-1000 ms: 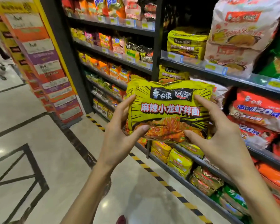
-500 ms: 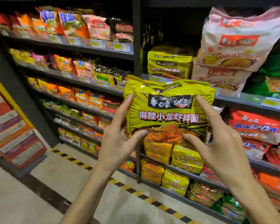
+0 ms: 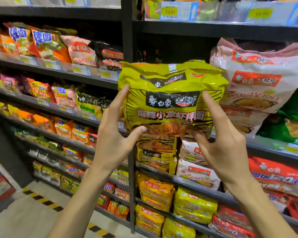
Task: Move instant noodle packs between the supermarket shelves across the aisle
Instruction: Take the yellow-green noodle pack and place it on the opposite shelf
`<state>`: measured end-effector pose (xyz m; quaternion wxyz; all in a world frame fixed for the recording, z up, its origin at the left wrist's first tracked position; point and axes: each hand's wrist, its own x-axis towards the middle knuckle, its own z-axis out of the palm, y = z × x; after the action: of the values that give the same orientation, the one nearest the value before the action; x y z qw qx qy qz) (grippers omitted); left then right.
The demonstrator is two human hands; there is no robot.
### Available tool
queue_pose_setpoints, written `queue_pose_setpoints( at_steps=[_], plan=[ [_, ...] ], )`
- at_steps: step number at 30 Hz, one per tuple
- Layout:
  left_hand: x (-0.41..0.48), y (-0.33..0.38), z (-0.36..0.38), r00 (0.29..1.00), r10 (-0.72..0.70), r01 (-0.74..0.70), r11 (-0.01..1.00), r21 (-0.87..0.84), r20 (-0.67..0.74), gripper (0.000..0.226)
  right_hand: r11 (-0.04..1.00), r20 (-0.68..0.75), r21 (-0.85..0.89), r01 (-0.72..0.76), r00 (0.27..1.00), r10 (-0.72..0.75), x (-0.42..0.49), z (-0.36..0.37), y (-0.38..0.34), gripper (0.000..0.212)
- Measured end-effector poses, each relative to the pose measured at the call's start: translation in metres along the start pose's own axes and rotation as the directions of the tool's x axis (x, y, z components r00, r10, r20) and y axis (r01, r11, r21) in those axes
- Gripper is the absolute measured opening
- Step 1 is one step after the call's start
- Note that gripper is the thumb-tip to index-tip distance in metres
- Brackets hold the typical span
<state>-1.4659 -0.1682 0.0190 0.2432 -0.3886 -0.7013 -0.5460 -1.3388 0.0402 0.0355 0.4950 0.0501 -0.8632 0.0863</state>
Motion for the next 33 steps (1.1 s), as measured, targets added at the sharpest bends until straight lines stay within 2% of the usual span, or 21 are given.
queue_pose_setpoints(
  at_steps=[3,8,14,18,26,30,33],
  plan=[
    [0.023,-0.012,0.011,0.998,0.059,-0.059,0.998,0.032,-0.024,0.098,0.999,-0.067,-0.031,0.018,0.998,-0.02,0.015,0.018,0.018,0.082],
    [0.064,-0.037,0.035,0.996,0.086,-0.088,0.994,-0.068,-0.04,0.099,0.994,-0.146,-0.112,0.008,0.989,-0.024,0.043,0.041,0.044,0.084],
    [0.096,-0.065,0.058,0.999,0.031,-0.038,0.981,-0.193,-0.038,0.105,0.986,-0.159,-0.169,-0.001,0.987,-0.026,0.067,0.062,0.061,0.091],
    [0.11,-0.076,0.071,0.998,0.039,-0.049,0.973,-0.225,-0.048,0.099,0.981,-0.198,-0.195,-0.008,0.98,-0.032,0.07,0.076,0.067,0.088],
    [0.129,-0.082,0.089,0.992,0.084,-0.101,0.974,-0.201,-0.093,0.09,0.98,-0.228,-0.152,-0.126,0.969,0.089,0.079,0.106,0.087,0.086],
    [0.137,-0.088,0.096,0.994,0.062,-0.082,0.971,-0.224,-0.093,0.089,0.984,-0.218,-0.129,-0.125,0.971,0.094,0.088,0.106,0.09,0.085],
    [0.141,-0.09,0.101,0.996,0.043,-0.058,0.973,-0.222,-0.072,0.088,0.975,-0.188,-0.128,-0.181,0.97,0.155,0.091,0.109,0.093,0.089]
  ],
)
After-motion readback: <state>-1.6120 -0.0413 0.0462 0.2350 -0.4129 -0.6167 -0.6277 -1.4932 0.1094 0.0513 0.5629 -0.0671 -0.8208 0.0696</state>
